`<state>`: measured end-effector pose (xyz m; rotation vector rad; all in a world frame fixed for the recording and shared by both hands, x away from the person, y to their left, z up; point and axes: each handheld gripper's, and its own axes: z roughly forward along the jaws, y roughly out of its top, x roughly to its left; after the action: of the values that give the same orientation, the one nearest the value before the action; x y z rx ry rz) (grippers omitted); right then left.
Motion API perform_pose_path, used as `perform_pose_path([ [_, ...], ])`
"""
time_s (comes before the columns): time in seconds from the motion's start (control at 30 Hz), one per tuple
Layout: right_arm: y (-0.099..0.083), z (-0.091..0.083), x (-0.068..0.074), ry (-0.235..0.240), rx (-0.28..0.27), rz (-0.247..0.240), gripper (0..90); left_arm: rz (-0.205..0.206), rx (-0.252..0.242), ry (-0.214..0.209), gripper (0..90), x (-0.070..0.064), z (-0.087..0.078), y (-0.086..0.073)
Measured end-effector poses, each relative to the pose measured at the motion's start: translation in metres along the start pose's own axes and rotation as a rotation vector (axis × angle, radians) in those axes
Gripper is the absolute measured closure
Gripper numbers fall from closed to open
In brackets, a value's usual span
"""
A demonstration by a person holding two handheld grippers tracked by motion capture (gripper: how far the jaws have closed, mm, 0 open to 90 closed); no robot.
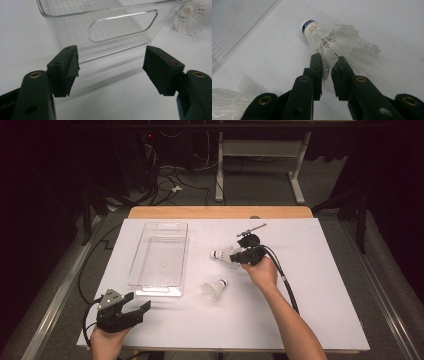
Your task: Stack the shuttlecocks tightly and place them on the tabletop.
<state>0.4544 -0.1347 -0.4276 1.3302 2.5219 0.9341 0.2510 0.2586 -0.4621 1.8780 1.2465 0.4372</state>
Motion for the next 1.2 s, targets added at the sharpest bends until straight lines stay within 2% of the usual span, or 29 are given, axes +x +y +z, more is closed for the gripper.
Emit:
perform_pose_path([
  [0.47,-0.005,-0.005,-0.006,-0.008,0.0,0.024,72.9,0.001,0.001,-0.001,29.7,0.0,0.0,0.0],
  [0.9,-0.008,-0.012,-0.005,-0.01,-0.007,0.014,67.7,0.0,0.002,-0.001,29.7,0.0,0.0,0.0],
  [1.2,-0.012,-0.011,-0.006,-0.009,-0.003,0.017,67.3,0.001,0.002,-0.001,29.7,0.0,0.0,0.0],
])
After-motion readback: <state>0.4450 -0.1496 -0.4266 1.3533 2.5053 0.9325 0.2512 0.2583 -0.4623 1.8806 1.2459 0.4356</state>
